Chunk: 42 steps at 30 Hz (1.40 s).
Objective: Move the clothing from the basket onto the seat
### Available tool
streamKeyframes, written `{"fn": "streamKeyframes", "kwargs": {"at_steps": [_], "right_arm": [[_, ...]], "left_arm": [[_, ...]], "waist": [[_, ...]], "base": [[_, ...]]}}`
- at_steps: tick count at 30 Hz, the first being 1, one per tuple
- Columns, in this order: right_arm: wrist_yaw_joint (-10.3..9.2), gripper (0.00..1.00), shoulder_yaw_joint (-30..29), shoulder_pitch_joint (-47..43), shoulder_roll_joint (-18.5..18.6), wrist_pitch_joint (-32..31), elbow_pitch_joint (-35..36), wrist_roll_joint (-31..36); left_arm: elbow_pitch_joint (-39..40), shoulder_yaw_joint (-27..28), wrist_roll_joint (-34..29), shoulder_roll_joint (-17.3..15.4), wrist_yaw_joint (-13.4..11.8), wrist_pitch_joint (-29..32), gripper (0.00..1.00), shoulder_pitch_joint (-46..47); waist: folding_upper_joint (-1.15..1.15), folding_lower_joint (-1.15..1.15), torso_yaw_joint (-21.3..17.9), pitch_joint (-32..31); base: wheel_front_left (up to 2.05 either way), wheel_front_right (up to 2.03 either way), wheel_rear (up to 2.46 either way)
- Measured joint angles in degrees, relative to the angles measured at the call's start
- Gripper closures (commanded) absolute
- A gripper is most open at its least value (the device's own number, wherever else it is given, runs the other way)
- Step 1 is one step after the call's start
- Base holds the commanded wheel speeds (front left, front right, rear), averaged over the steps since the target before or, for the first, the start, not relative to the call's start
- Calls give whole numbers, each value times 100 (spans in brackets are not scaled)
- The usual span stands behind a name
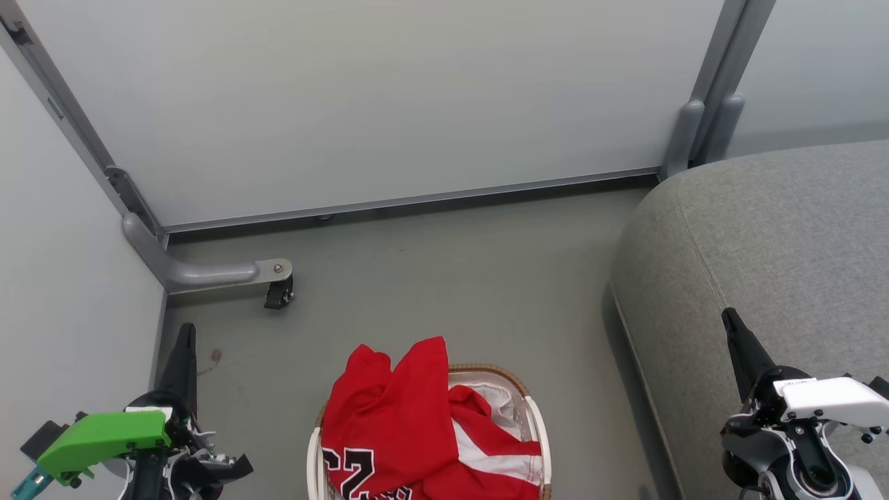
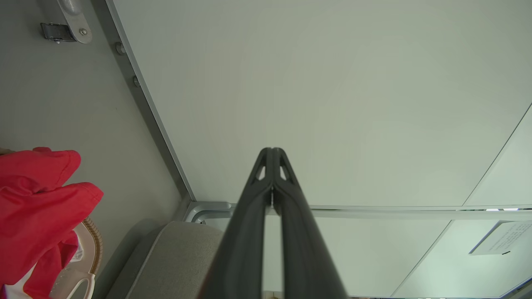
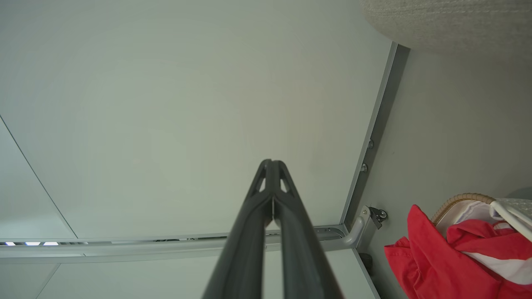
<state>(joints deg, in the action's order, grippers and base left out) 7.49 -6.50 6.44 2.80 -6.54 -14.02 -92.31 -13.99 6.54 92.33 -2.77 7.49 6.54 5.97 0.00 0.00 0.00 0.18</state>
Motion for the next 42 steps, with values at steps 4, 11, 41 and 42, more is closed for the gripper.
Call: {"fn": "streamKeyframes", "kwargs": {"at_steps": [4,11,41,42], "right_arm": [[0,100,0,0,0,0,0,0],[0,100,0,0,0,0,0,0],[-2,0,15,-206,-109,416,-314,699],[-2,0,3,-207,-108,436,-302,784]], "left_arm": [[0,0,0,0,0,0,100,0],[0,0,0,0,0,0,100,0],[-86,-472,-458,64,0,-426,0,-278],[-69,-488,-526,64,0,-446,0,-278]], "waist": [[0,0,0,0],[0,0,0,0],[0,0,7,8],[0,0,7,8]], "base": [[0,0,0],[0,0,0],[0,0,0],[0,0,0]]}}
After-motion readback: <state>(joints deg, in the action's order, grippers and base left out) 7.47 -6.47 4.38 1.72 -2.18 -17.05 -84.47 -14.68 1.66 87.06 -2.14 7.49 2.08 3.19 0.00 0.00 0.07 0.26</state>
